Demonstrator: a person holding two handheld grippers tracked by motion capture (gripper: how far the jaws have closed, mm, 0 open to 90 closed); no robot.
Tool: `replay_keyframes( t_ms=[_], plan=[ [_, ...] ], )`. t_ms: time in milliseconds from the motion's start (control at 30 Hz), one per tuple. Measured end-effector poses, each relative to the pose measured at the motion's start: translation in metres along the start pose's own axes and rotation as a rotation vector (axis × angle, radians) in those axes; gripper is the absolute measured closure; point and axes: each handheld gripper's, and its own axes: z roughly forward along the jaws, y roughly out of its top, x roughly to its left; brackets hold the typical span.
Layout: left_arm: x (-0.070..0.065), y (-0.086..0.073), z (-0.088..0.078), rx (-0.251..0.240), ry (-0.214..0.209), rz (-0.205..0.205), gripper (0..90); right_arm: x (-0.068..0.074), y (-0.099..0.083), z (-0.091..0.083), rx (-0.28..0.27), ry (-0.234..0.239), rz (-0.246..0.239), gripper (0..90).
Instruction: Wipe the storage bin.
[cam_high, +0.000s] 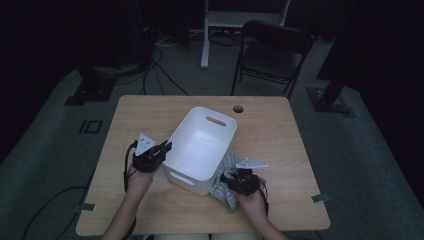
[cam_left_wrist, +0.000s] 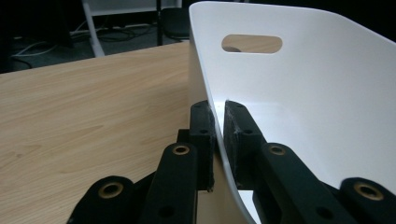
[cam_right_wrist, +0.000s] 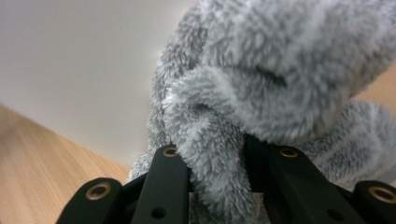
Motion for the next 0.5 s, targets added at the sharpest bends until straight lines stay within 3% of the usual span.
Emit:
replay_keyframes(
  t_ms=[233, 333, 500],
  plan=[
    [0.002, 0.000, 0.000, 0.001, -0.011, -0.003, 82.8, 0.015, 0.028, -0.037, -0.147, 0.061, -0.043, 76.0],
    [0.003, 0.000, 0.000, 0.006, -0.022, 0.010, 82.9, 0.016, 0.034, -0.036, -0.157, 0.039, -0.079, 76.0],
    [0.002, 0.002, 0.001, 0.014, -0.044, 0.025, 82.4, 0.012, 0.029, -0.023, -0.140, -0.015, -0.089, 76.1]
  ],
)
